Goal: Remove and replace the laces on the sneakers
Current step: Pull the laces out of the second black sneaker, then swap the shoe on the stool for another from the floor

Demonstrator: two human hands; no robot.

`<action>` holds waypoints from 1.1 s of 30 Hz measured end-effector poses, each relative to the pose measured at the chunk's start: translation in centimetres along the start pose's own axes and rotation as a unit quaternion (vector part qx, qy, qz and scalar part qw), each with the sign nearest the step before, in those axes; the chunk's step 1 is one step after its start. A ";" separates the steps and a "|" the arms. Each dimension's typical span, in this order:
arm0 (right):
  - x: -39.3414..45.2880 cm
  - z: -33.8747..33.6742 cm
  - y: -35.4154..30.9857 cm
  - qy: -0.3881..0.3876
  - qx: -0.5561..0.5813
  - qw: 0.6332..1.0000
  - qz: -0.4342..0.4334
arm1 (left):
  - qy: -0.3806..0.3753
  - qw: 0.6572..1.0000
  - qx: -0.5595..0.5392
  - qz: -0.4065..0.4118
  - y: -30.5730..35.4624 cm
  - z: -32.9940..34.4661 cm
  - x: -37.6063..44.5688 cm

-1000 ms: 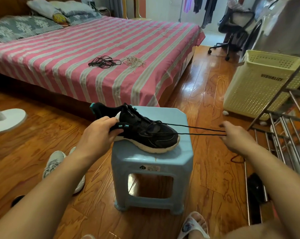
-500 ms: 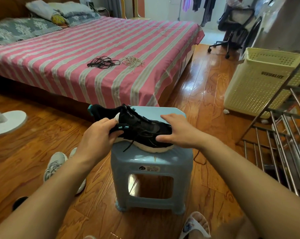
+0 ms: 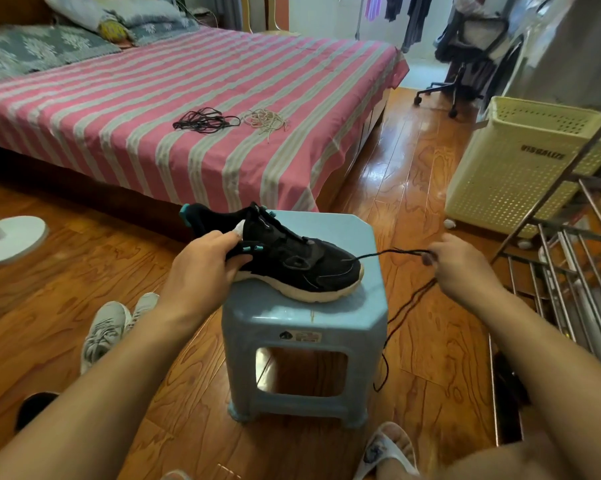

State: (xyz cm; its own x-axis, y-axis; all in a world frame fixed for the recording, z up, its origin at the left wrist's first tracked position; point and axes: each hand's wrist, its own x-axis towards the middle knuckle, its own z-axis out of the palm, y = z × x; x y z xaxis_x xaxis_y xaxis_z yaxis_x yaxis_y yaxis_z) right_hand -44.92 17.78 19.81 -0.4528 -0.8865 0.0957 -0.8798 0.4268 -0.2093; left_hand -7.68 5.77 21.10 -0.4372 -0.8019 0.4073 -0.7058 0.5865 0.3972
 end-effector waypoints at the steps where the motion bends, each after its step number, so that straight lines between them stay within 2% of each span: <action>1: -0.3 -0.4 1.0 -0.012 0.012 0.999 0.038 | 0.009 1.000 0.002 0.001 0.4 0.2 0.0; 3: -0.8 -0.9 1.0 -0.015 0.070 0.996 0.055 | 0.027 1.000 0.013 0.004 1.6 0.8 0.3; 6: -1.2 -3.0 -2.2 -0.041 0.147 0.988 0.030 | 0.001 0.999 0.013 -0.030 3.9 2.4 1.0; 9: -2.7 -7.2 -6.1 -0.083 0.125 0.988 -0.026 | -0.019 0.993 -0.057 -0.100 6.7 3.1 1.4; 11: -4.2 -10.5 -8.4 -0.113 0.109 0.985 -0.063 | 0.005 0.987 -0.133 -0.093 9.1 1.9 0.4; 12: -5.1 -12.1 -9.6 -0.138 0.130 0.979 -0.079 | -0.007 0.974 -0.211 -0.080 10.4 1.0 -0.4; 13: -6.0 -13.3 -10.9 -0.175 0.185 0.963 -0.090 | -0.048 0.944 -0.316 -0.076 11.8 0.0 -1.3; 15: -7.4 -15.1 -13.8 -0.246 0.333 0.904 -0.111 | -0.147 0.845 -0.507 -0.085 13.8 -1.6 -2.8; 16: -7.5 -15.7 -15.3 -0.254 0.388 0.878 -0.123 | -0.167 0.815 -0.547 -0.097 14.1 -2.0 -3.6; 17: -7.5 -16.2 -16.7 -0.242 0.429 0.860 -0.133 | -0.173 0.807 -0.555 -0.108 14.0 -2.7 -4.3; 18: -7.2 -16.6 -17.8 -0.222 0.469 0.843 -0.139 | -0.168 0.817 -0.540 -0.118 13.6 -3.3 -5.1; 20: -6.4 -17.5 -19.6 -0.182 0.544 0.808 -0.131 | -0.143 0.845 -0.493 -0.150 11.8 -4.2 -7.0; 21: -5.8 -17.8 -20.0 -0.167 0.571 0.795 -0.120 | -0.120 0.845 -0.493 -0.171 10.3 -4.5 -8.1; 22: -5.3 -17.8 -20.3 -0.156 0.586 0.788 -0.106 | -0.085 0.829 -0.513 -0.207 8.9 -5.0 -9.1; 23: -5.0 -17.5 -20.6 -0.151 0.586 0.791 -0.093 | -0.030 0.788 -0.560 -0.253 7.5 -5.9 -10.0; 25: -4.8 -15.6 -21.6 -0.170 0.542 0.819 -0.079 | 0.094 0.671 -0.660 -0.324 4.9 -8.6 -11.5; 27: -5.8 -12.8 -23.8 -0.226 0.462 0.851 -0.108 | 0.163 0.572 -0.731 -0.335 3.0 -12.2 -12.5; 28: -6.8 -11.4 -25.6 -0.257 0.421 0.859 -0.141 | 0.183 0.541 -0.755 -0.323 2.3 -14.3 -13.0; 29: -8.0 -10.2 -27.6 -0.284 0.384 0.859 -0.182 | 0.197 0.526 -0.768 -0.307 1.9 -16.5 -13.5; 31: -11.1 -8.5 -32.5 -0.340 0.355 0.835 -0.247 | 0.231 0.529 -0.766 -0.283 1.6 -21.4 -14.3; 33: -14.4 -7.5 -37.3 -0.416 0.390 0.773 -0.279 | 0.267 0.558 -0.735 -0.278 1.2 -26.3 -15.1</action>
State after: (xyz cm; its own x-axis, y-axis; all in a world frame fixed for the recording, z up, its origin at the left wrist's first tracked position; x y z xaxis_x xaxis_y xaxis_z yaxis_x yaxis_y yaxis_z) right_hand -6.63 16.00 33.56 0.5010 -0.8401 -0.2081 -0.4036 -0.0141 -0.9148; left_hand 12.71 21.62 37.07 0.1275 -0.9883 -0.0842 0.7411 0.0385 0.6703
